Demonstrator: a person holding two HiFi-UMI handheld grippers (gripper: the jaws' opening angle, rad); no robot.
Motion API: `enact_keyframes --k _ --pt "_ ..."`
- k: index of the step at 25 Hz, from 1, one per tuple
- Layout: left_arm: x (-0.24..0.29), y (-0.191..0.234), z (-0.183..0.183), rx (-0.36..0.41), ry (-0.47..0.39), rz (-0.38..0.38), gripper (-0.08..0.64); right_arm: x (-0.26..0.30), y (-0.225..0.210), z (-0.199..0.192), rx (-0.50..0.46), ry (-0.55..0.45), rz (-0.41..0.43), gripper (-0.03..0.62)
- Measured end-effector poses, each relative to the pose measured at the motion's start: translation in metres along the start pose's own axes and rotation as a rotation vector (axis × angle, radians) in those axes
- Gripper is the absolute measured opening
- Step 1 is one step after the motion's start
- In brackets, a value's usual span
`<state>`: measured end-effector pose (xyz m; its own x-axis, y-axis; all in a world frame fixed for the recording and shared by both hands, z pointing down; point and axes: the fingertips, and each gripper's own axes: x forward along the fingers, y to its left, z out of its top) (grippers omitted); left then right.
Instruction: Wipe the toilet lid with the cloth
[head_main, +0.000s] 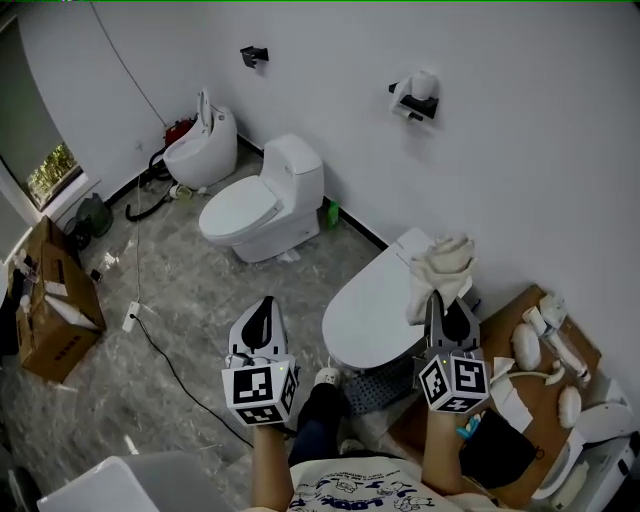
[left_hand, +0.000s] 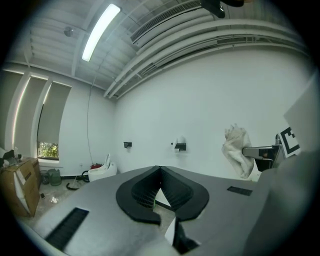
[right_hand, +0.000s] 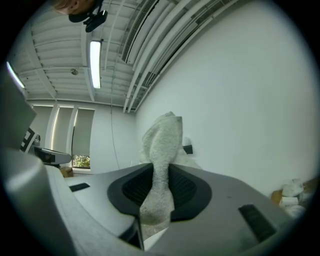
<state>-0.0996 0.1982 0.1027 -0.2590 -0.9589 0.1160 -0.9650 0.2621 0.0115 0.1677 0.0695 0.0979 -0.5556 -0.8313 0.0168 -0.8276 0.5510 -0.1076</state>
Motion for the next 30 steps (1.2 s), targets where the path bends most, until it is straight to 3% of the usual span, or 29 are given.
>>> enact_keyframes --k 13,30 --pt "0.187 0.052 0.011 -0.019 0.032 -0.109 0.003 0.156 -0.01 0.001 0.015 0.002 -0.135 0.083" --pt "0.353 0.036 -0.017 0.004 0.122 -0.253 0.002 0.27 -0.065 -0.051 0.039 0.106 -0.269 0.083"
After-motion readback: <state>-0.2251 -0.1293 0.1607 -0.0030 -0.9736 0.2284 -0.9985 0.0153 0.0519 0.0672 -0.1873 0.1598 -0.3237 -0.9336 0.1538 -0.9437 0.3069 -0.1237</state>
